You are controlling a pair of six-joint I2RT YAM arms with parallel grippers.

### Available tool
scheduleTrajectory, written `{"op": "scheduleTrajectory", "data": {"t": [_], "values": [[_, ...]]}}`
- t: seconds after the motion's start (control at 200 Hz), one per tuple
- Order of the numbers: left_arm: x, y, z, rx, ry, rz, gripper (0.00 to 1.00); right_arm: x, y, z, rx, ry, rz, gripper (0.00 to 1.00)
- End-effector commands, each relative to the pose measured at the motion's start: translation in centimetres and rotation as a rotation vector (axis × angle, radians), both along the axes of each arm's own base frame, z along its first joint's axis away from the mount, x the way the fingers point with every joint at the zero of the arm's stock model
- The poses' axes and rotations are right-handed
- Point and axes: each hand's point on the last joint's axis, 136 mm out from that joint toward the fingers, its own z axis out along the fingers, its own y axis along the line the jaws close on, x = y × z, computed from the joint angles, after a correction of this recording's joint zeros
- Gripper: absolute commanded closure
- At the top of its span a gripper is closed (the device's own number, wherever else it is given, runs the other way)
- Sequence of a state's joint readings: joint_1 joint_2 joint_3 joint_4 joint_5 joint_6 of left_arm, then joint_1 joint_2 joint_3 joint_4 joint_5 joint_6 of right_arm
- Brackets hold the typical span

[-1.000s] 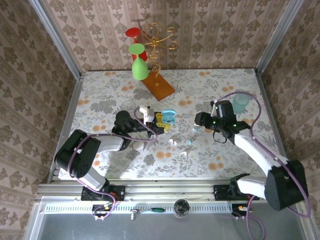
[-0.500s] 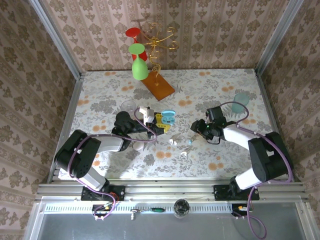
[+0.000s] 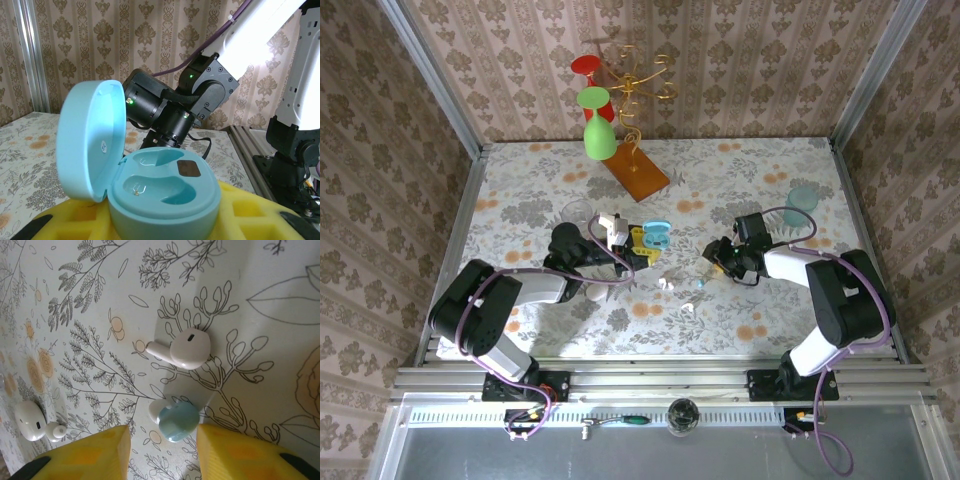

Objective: Insert the wireless bluetooth earbuds into the charging case

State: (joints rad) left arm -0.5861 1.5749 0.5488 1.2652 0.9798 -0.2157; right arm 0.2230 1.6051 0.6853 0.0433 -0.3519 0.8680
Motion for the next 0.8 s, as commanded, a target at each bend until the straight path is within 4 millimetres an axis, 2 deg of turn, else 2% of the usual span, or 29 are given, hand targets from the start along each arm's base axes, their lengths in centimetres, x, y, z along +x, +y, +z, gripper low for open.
{"op": "scheduleTrajectory", "data": {"t": [0.0,0.105,0.27,0.59,0.79], "values": [[-0.3,0.5,1.2,-0.026,-0.059,0.000,0.65,1.3,-0.4,0.2,0.010,-0.026,-0.029,0.61],[-0.3,0.4,1.1,-0.024,-0.059,-0.003,0.65,1.6,-0.2,0.4,0.025,-0.031,-0.023,0.63],[-0.3,0.3,1.0,-0.022,-0.054,-0.010,0.65,1.6,-0.5,-0.1,0.016,-0.017,-0.020,0.73],[-0.4,0.1,0.5,-0.016,-0.043,-0.014,0.65,1.5,-0.4,-1.5,0.012,0.023,-0.010,0.74],[-0.3,0.1,0.2,-0.011,-0.042,-0.009,0.65,1.2,-0.6,-1.0,-0.012,0.021,0.010,0.79]]}}
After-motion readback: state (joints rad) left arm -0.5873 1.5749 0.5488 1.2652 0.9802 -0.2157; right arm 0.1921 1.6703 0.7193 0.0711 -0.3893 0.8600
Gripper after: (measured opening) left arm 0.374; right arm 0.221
